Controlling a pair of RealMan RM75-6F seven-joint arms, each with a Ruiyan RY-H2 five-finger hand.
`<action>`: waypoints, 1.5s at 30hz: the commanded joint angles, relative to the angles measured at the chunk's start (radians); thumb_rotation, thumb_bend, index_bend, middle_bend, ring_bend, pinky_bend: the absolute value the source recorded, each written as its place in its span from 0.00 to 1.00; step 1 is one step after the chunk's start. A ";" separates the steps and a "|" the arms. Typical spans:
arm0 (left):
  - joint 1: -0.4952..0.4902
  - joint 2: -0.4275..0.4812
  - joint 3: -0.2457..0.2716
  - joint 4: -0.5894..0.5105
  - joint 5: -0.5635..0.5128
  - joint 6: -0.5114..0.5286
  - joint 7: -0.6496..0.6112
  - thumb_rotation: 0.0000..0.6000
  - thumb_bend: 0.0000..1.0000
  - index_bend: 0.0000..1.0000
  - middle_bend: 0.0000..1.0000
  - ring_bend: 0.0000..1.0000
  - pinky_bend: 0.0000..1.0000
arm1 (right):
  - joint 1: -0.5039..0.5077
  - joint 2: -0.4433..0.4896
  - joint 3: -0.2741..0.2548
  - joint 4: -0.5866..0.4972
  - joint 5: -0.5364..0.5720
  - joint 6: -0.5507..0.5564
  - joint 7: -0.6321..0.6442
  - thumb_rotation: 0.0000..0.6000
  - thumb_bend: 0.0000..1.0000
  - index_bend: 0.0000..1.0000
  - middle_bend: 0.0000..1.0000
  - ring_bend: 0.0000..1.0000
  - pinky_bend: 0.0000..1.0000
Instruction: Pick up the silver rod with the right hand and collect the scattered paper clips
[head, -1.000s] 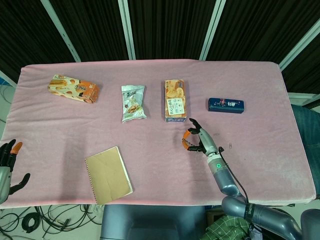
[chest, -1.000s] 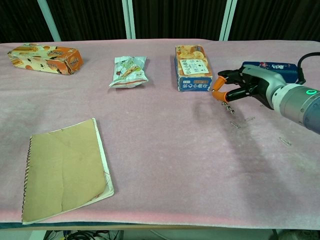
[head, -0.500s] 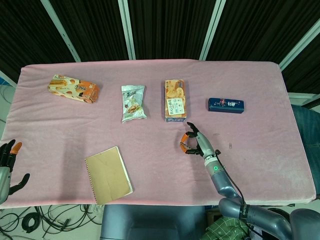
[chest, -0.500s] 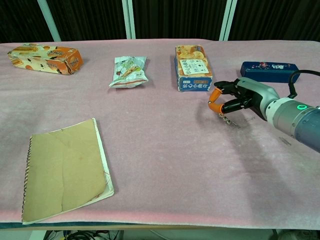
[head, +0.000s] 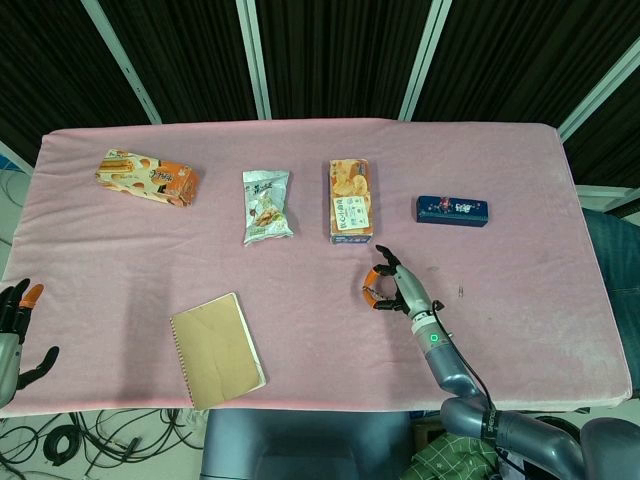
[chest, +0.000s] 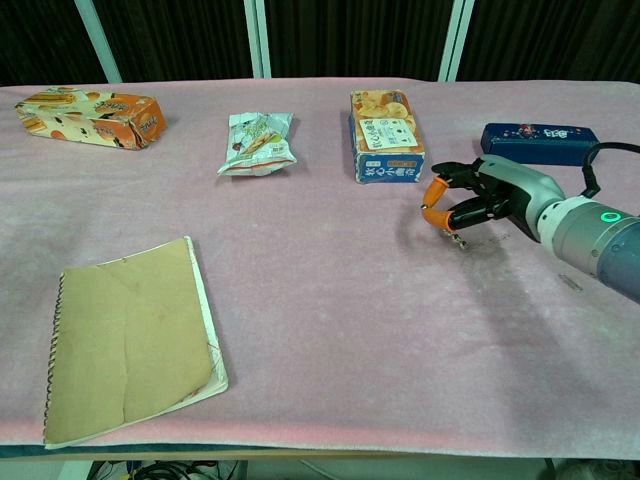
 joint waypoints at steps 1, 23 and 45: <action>0.000 0.000 0.000 0.000 0.000 0.001 0.001 1.00 0.28 0.01 0.00 0.00 0.00 | -0.001 0.002 -0.001 0.003 -0.001 -0.001 0.003 1.00 0.38 0.60 0.00 0.03 0.21; 0.001 -0.001 -0.001 0.001 -0.001 0.002 0.002 1.00 0.28 0.01 0.00 0.00 0.00 | -0.004 0.066 0.026 0.004 0.010 -0.002 0.015 1.00 0.38 0.60 0.00 0.03 0.21; 0.001 -0.004 -0.003 0.002 -0.005 0.002 0.009 1.00 0.28 0.01 0.00 0.00 0.00 | -0.008 0.038 0.010 0.094 0.017 -0.034 0.065 1.00 0.38 0.60 0.00 0.03 0.21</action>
